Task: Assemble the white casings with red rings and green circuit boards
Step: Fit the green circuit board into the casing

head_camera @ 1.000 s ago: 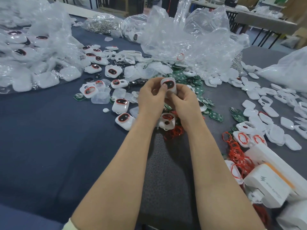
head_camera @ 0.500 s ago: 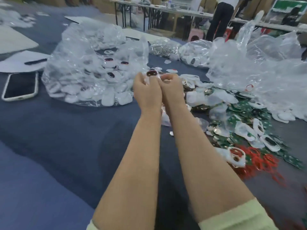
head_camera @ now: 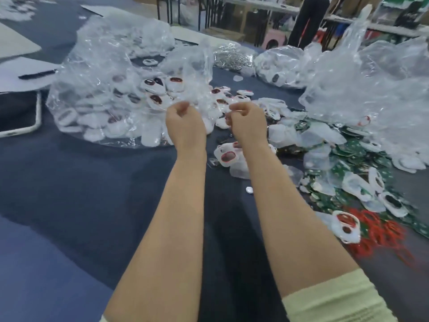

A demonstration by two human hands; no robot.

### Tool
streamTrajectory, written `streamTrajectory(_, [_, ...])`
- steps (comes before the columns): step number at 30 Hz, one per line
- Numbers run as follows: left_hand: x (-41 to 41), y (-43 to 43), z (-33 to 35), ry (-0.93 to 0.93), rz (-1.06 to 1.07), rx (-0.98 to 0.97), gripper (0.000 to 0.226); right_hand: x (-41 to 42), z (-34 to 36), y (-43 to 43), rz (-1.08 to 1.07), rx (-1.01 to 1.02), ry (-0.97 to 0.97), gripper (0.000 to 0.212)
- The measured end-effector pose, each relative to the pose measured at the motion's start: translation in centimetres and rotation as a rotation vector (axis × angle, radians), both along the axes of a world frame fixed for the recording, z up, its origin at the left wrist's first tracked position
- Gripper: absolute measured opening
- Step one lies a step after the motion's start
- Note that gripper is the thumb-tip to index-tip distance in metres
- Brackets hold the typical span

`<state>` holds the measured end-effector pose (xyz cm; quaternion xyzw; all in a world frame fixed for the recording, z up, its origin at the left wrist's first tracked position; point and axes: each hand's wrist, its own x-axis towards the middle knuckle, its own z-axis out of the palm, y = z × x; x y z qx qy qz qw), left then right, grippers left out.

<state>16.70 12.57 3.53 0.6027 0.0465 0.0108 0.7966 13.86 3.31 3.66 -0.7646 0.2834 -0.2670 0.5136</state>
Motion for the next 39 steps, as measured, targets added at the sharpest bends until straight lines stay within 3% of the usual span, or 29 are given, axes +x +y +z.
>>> streamTrajectory(6, [-2.7, -3.2, -0.9, 0.064, -0.194, 0.005, 0.017, -5.1, -1.2, -6.9, -0.173, -0.382, 0.342, 0.034])
streamTrajectory(9, [-3.7, -4.2, -1.0, 0.072, -0.252, 0.025, 0.018, -5.0, -1.8, -7.2, -0.062, -0.577, 0.554, 0.047])
streamTrajectory(13, [-4.4, -4.4, -1.0, 0.082, -0.247, 0.04, 0.017, -4.8, -1.9, -6.6, -0.007, -0.587, 0.679, 0.05])
streamTrajectory(16, [-4.2, -4.2, -1.1, 0.096, -0.238, 0.02, 0.019, -4.9, -1.0, -6.8, -0.014, -0.551, 0.73, 0.034])
streamTrajectory(20, [-3.8, -4.0, -1.2, 0.13, -0.213, 0.008, 0.02, -3.7, -0.5, -5.9, -0.194, -0.59, 0.456, 0.029])
streamTrajectory(22, [-3.8, -4.0, -1.2, 0.132, -0.218, 0.0, 0.021, -2.4, -0.8, -5.0, -0.078, -0.56, 0.373, 0.035])
streamTrajectory(25, [-3.7, -4.0, -1.2, 0.142, -0.228, -0.031, 0.022, -0.7, -2.3, -4.0, 0.062, -0.601, 0.578, 0.047])
streamTrajectory(30, [-3.3, -3.6, -1.2, 0.142, -0.225, -0.036, 0.019, -0.4, -3.4, -3.9, -0.182, -0.627, 0.541, 0.033])
streamTrajectory(34, [-3.4, -3.7, -1.2, 0.129, -0.219, -0.024, 0.02, -1.9, -2.4, -4.6, -0.216, -0.385, 0.312, 0.02])
streamTrajectory(39, [-4.9, -5.1, -1.0, 0.025, -0.284, 0.04, 0.014, -6.2, -0.2, -5.5, -0.164, -0.011, -0.164, 0.01])
